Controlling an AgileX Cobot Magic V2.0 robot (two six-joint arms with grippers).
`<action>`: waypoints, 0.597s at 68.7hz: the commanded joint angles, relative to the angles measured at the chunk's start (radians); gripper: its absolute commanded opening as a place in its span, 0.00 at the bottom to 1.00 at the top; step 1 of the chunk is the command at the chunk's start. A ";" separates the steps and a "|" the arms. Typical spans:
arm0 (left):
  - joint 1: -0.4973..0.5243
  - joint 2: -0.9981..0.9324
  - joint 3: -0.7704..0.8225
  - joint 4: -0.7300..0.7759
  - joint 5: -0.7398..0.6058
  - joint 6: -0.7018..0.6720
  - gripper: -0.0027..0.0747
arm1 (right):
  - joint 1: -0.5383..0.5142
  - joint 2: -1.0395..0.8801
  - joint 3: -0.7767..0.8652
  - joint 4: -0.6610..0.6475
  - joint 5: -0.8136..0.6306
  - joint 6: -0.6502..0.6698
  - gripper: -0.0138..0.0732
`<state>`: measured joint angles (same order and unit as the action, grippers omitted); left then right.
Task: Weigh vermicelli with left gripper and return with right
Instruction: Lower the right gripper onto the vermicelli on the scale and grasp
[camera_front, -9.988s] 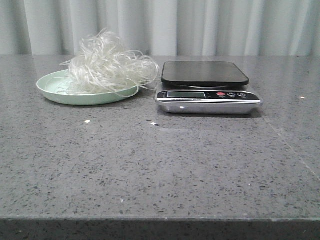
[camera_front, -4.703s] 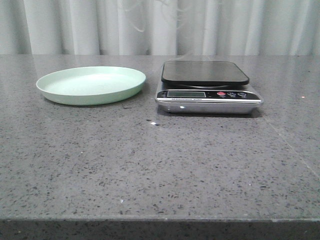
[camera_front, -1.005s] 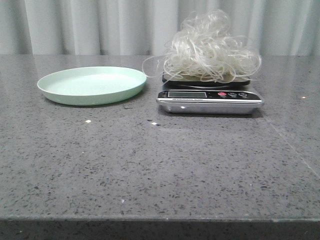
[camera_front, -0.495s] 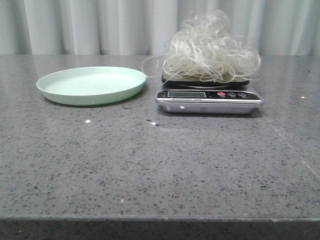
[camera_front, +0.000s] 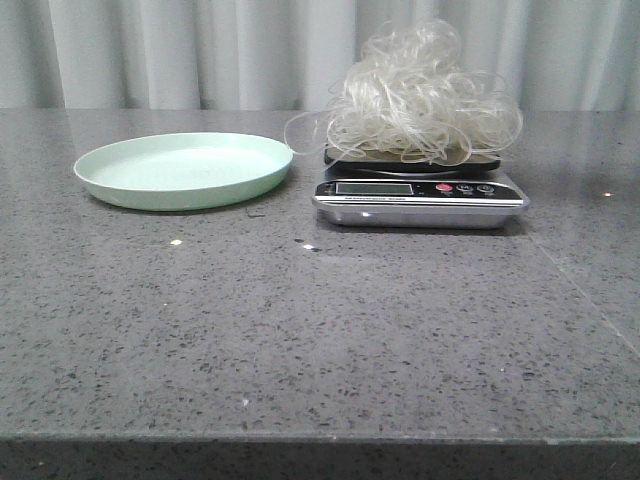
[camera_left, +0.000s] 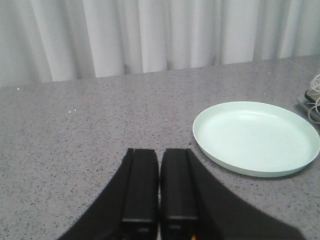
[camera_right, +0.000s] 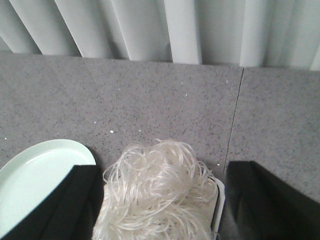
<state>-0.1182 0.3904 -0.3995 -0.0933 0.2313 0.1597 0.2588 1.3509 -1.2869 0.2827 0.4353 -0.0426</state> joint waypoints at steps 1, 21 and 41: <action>0.001 0.005 -0.027 -0.011 -0.080 -0.009 0.21 | 0.000 0.045 -0.064 0.034 -0.063 -0.005 0.85; 0.001 0.005 -0.027 -0.011 -0.080 -0.009 0.21 | 0.000 0.227 -0.121 0.186 -0.035 -0.005 0.85; 0.001 0.005 -0.027 -0.011 -0.080 -0.009 0.21 | 0.000 0.361 -0.130 0.186 0.017 -0.008 0.85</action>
<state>-0.1182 0.3904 -0.3995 -0.0933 0.2313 0.1597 0.2585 1.7315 -1.3796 0.4596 0.4621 -0.0403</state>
